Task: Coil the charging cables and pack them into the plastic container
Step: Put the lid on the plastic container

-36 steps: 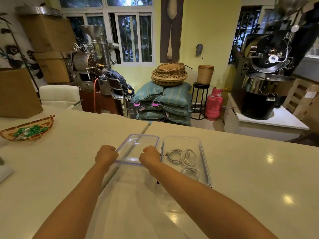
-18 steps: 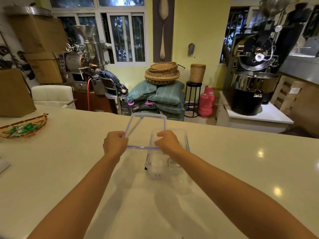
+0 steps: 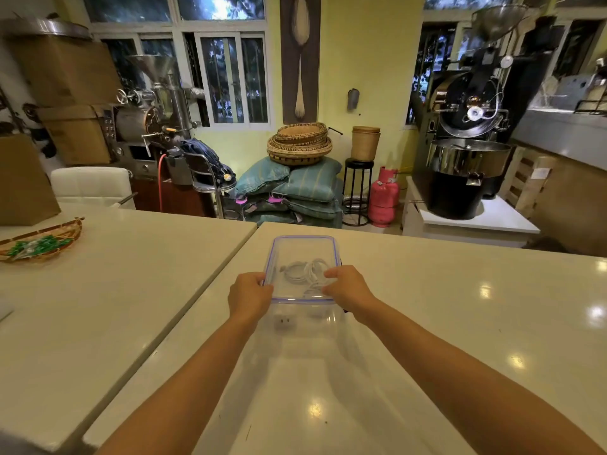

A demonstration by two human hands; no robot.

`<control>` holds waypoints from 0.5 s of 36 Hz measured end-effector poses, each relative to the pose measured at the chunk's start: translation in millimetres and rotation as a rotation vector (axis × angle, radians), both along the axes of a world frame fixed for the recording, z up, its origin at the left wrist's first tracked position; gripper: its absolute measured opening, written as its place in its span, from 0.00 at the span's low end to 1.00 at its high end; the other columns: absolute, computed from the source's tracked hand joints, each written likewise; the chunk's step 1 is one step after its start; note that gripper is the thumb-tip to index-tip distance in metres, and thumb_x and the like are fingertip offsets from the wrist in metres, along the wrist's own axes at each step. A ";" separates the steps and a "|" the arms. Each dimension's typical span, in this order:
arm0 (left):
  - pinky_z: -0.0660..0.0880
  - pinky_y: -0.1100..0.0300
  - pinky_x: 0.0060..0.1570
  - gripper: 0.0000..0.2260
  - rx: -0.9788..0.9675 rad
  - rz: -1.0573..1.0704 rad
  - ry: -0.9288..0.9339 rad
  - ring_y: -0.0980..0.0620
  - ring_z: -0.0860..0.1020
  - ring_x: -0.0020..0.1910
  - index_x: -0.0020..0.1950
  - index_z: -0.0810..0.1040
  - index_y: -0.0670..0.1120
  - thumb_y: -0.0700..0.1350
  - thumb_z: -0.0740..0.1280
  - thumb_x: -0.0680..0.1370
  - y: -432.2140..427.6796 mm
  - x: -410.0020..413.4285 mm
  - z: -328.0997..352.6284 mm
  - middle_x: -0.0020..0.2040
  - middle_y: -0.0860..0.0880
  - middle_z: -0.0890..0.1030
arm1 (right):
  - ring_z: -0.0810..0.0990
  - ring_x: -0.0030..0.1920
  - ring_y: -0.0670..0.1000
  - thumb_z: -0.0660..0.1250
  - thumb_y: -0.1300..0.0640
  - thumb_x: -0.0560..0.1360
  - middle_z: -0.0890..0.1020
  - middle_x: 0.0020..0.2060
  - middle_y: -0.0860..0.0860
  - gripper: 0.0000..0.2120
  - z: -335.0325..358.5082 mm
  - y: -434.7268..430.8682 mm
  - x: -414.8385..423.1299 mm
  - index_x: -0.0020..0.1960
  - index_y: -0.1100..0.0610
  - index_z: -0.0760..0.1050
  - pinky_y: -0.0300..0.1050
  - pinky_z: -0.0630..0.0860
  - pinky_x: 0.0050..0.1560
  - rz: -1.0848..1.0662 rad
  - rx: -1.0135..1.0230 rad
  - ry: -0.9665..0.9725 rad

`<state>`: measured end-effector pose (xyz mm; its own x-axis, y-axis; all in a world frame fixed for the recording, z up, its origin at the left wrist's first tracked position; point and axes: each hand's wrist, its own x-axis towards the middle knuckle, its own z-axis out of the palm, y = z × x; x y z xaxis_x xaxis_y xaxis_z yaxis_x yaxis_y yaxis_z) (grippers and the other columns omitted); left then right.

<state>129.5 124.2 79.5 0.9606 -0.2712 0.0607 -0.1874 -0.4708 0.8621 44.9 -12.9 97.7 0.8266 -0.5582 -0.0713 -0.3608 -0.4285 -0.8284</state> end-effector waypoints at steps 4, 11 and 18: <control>0.66 0.57 0.37 0.07 0.004 -0.025 0.003 0.46 0.69 0.34 0.37 0.76 0.43 0.34 0.61 0.71 -3.1 -1.5 -3.4 0.35 0.41 0.73 | 0.71 0.64 0.58 0.62 0.67 0.74 0.71 0.66 0.58 0.21 -4.4 -4.3 1.0 0.67 0.62 0.67 0.47 0.73 0.58 -0.010 0.024 0.014; 0.76 0.48 0.41 0.07 0.014 -0.013 -0.023 0.45 0.73 0.35 0.38 0.75 0.45 0.35 0.62 0.73 -7.1 0.5 -5.1 0.38 0.40 0.78 | 0.70 0.65 0.57 0.62 0.65 0.75 0.68 0.69 0.57 0.23 -8.7 -10.7 2.1 0.69 0.61 0.63 0.48 0.73 0.59 0.010 0.002 0.045; 0.68 0.56 0.36 0.07 0.088 -0.022 -0.063 0.45 0.73 0.34 0.41 0.78 0.40 0.38 0.62 0.74 -8.2 5.6 -11.3 0.38 0.39 0.79 | 0.74 0.59 0.59 0.54 0.66 0.76 0.74 0.61 0.60 0.14 -12.2 -11.2 4.0 0.60 0.65 0.71 0.48 0.72 0.57 0.052 -0.184 0.106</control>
<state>135.1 116.0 68.2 0.9493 -0.2995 0.0954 -0.2509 -0.5391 0.8040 48.9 -24.0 85.6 0.8480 -0.5265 -0.0603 -0.4150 -0.5890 -0.6934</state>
